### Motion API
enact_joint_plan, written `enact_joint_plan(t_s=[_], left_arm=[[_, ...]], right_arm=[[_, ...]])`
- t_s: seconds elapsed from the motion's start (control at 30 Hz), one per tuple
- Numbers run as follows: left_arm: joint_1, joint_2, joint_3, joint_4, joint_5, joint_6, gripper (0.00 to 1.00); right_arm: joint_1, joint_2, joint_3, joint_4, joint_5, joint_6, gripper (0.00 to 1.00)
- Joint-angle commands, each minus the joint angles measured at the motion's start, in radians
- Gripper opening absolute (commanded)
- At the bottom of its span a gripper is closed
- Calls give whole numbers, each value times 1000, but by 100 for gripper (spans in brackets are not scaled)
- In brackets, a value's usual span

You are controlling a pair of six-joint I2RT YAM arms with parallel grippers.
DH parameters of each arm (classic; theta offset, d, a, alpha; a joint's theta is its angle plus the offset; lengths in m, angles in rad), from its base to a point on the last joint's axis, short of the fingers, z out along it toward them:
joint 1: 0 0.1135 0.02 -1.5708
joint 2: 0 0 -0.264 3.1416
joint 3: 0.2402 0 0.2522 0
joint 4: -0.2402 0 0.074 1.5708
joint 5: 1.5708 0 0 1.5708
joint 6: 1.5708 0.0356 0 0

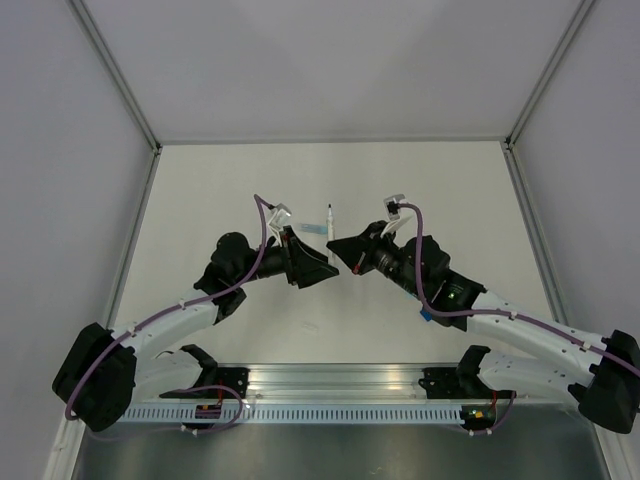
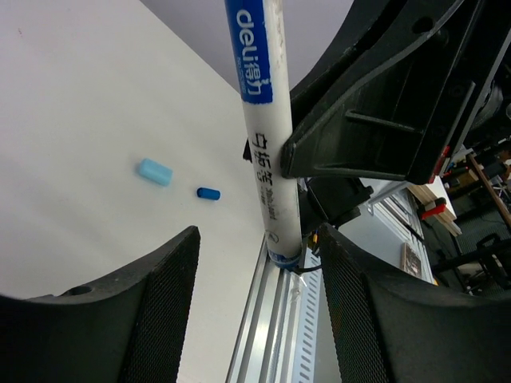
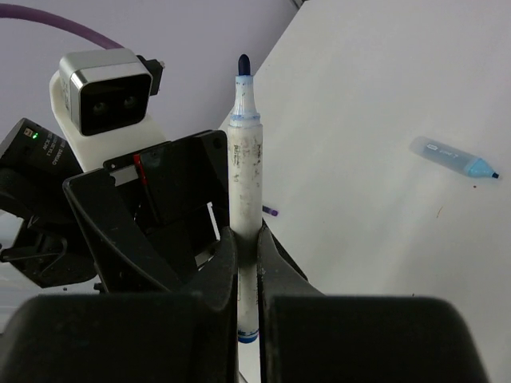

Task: Insert the pens into the pen caps

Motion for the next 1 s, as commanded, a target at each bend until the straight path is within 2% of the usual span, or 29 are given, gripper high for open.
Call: enact_joint_plan(t_s=[0.0,0.2,0.27,0.3,0.37,0.4,0.47,0.5,0.53,0.63,0.73,0.97], left_arm=[[0,-3,32,72,37,11,66],[2,-1,29,93,52,-2,59],[2,5,28,107,60,-9,51],[0,6,28,113,65,-14,42],[0,13,28,138,88,-31,31],[2,22,29,147,97,-35,21],[2,34,37,165,131,-54,12],[2,39,38,176,138,-58,4],[0,46,43,176,143,-60,2],[2,57,49,179,160,-68,2],[0,62,55,178,174,-69,2],[2,62,55,187,206,-66,2]], right_arm=[[25,-9,-14,74,-10,16,0],[54,0,-23,90,1,17,0],[62,0,-25,94,7,17,0],[62,1,-23,94,10,16,0],[65,6,-22,96,11,14,0],[65,7,-20,97,10,13,0],[66,11,-19,100,11,6,1],[68,11,-17,94,16,-4,4],[68,9,-13,88,28,-13,15],[66,7,23,33,65,-72,32],[66,15,96,-38,90,-119,37],[66,60,181,-102,140,-152,36]])
